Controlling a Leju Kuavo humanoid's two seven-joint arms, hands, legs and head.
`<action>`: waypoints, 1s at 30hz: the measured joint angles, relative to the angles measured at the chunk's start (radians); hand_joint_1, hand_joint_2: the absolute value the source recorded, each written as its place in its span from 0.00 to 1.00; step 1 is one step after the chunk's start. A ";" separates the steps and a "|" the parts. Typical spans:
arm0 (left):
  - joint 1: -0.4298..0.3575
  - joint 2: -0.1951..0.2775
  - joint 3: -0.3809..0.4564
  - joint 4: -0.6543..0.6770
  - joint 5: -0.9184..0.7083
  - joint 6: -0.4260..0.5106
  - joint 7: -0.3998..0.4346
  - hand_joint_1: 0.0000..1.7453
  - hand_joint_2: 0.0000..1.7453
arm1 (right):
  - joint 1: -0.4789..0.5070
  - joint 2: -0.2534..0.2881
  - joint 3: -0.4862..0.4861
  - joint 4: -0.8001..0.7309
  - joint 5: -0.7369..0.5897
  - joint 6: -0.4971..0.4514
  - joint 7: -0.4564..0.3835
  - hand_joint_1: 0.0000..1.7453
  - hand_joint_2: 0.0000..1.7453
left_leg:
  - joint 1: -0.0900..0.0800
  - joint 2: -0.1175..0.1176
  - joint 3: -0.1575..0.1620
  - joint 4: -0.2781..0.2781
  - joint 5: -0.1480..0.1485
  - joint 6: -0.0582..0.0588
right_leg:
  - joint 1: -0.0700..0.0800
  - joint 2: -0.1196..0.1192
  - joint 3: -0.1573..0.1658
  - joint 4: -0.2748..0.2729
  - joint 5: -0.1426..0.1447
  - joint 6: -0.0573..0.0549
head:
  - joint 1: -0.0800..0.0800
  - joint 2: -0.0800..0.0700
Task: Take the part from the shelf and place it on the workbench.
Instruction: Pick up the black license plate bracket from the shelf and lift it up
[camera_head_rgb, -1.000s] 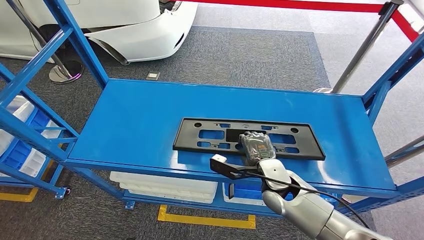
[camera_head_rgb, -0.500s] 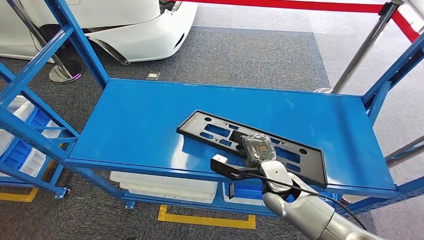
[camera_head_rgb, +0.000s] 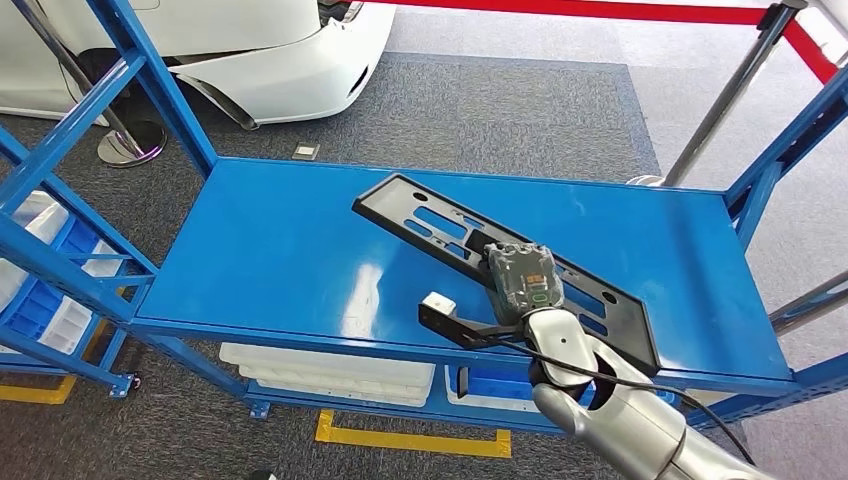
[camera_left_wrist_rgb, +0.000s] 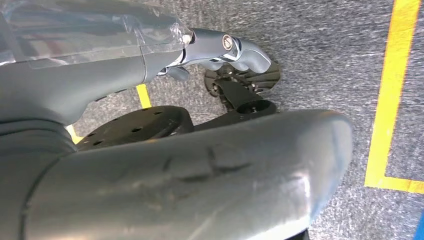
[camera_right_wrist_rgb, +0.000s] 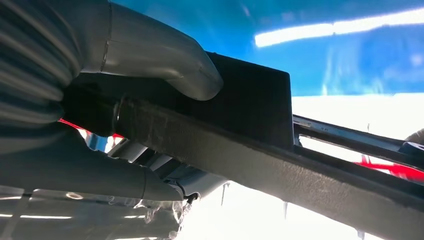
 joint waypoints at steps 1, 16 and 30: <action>0.000 0.000 0.000 0.000 -0.001 0.000 -0.004 0.00 0.00 | -0.003 -0.003 -0.004 -0.024 0.005 0.008 0.001 1.00 1.00 | 0.000 0.000 0.000 0.000 0.000 0.000 | 0.000 0.000 0.000 0.000 0.000 0.000 | 0.000 0.000; 0.005 0.000 0.000 0.000 0.001 0.017 -0.018 0.00 0.00 | -0.049 -0.033 -0.014 -0.208 0.073 0.045 -0.014 1.00 1.00 | 0.000 0.000 0.000 0.000 0.000 0.000 | 0.000 0.000 0.000 0.000 0.000 0.000 | 0.000 0.000; 0.015 0.001 0.000 0.001 0.010 -0.020 -0.030 0.00 1.00 | -0.133 -0.037 0.023 -0.257 0.032 0.050 -0.023 1.00 1.00 | 0.000 0.000 -0.001 0.000 0.000 0.000 | 0.000 0.000 0.000 0.000 0.000 0.000 | 0.000 0.000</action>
